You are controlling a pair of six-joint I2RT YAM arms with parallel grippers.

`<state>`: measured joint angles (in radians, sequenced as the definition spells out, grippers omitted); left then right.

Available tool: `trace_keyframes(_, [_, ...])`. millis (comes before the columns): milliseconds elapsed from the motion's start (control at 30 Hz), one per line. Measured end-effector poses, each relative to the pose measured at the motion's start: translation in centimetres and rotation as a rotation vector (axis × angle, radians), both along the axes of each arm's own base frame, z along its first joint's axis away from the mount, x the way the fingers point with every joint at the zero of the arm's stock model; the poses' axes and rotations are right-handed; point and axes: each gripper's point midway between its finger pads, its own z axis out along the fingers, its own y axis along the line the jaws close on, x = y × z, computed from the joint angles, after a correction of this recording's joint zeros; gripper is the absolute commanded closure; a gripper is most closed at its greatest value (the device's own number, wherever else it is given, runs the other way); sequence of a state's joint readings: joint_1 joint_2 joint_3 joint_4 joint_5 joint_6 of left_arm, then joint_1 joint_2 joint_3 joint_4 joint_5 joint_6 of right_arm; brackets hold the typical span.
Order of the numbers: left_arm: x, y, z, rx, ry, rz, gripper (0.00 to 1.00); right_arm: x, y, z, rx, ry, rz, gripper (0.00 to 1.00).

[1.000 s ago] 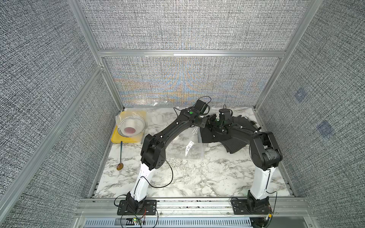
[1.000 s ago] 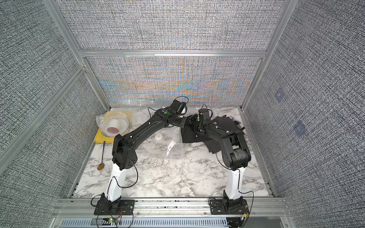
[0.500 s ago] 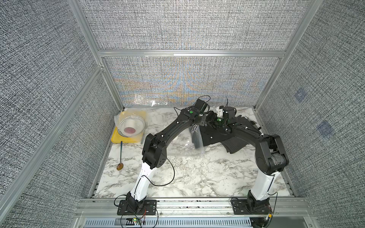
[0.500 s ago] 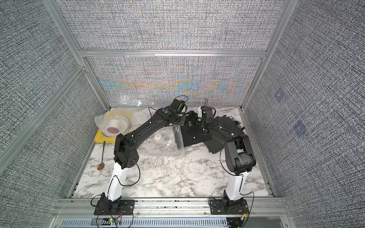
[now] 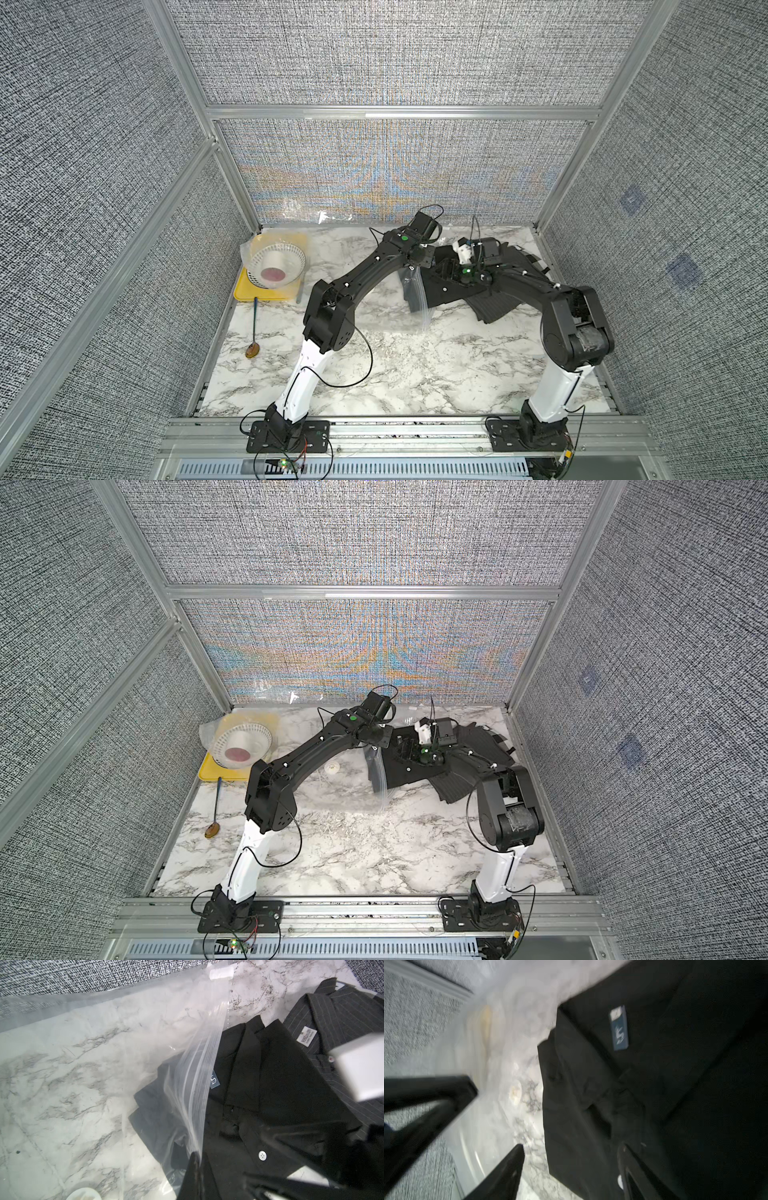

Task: Place the folded shirt into the vacuum bag
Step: Place the shirt in the vacuum bag.

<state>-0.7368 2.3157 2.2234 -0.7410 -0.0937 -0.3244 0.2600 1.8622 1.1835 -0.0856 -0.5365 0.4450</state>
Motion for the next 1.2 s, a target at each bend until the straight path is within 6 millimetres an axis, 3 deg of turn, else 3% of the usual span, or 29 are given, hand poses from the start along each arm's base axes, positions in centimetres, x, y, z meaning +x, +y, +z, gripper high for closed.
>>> trace_keyframes(100, [-0.3,-0.1,-0.2,-0.012,0.013,-0.007,1.0,-1.7,2.2,-1.9,-0.046,0.03,0.075,0.26])
trace_keyframes(333, [-2.0,0.5,1.4,-0.055,0.031,-0.017,1.0,-1.3,2.6,-5.2,-0.226,0.012,0.06,0.25])
trace_keyframes(567, [-2.2,0.0,1.1,-0.085,0.046,-0.031,1.0,1.1,3.2,-6.1,-0.289,-0.071,0.031,0.67])
trace_keyframes(733, [-2.5,0.0,0.3,-0.084,0.068,-0.03,1.0,1.0,3.7,-5.6,-0.263,-0.045,0.027,0.83])
trace_keyframes(900, [-2.6,0.1,-0.1,-0.08,0.072,-0.029,1.0,1.2,6.5,-3.1,-0.101,-0.03,0.089,0.85])
trace_keyframes(1033, [-1.9,0.1,0.3,-0.092,0.049,-0.015,1.0,0.7,8.8,-2.2,0.052,0.023,0.146,0.82])
trace_keyframes(1100, [-1.9,0.1,0.5,-0.092,0.044,-0.013,1.0,0.4,8.8,-1.8,0.077,0.047,0.146,0.73])
trace_keyframes(1200, [-1.8,0.1,0.8,-0.101,0.036,-0.015,1.0,0.4,6.7,0.3,0.07,0.024,0.106,0.62])
